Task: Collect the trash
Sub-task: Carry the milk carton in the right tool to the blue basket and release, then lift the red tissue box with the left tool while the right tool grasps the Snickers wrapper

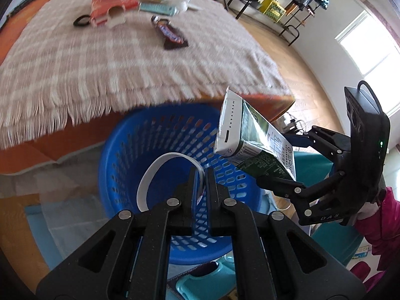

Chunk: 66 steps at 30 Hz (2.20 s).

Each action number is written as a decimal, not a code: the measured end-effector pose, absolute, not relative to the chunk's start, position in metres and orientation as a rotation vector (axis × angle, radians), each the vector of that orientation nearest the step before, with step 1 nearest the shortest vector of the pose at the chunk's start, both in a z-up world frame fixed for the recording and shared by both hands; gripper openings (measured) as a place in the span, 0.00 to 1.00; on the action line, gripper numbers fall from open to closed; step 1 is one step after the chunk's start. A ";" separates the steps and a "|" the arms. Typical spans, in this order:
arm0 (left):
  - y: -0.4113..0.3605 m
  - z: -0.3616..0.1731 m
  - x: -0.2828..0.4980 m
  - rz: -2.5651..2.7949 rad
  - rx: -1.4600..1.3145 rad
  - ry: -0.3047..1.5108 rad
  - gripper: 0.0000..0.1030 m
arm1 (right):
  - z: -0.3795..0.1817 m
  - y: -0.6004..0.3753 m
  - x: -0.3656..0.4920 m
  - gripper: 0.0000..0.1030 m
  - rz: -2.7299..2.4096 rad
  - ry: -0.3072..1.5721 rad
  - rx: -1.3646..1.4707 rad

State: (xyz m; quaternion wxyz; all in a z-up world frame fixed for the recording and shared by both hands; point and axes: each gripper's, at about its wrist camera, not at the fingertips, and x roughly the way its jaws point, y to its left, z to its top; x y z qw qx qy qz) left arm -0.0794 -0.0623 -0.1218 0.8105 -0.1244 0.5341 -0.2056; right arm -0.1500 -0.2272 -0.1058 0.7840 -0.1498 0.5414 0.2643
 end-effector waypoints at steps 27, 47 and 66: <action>-0.044 -0.077 -0.050 -0.339 -0.283 1.061 0.58 | -0.101 -0.231 -0.140 0.89 0.477 1.226 -0.247; -0.020 -0.037 0.079 -0.140 -0.166 1.024 0.76 | -0.040 -0.220 -0.104 0.91 0.466 0.941 -0.168; -0.032 -0.116 0.216 0.099 0.062 1.214 0.76 | -0.102 -0.233 0.001 0.91 0.480 1.048 0.042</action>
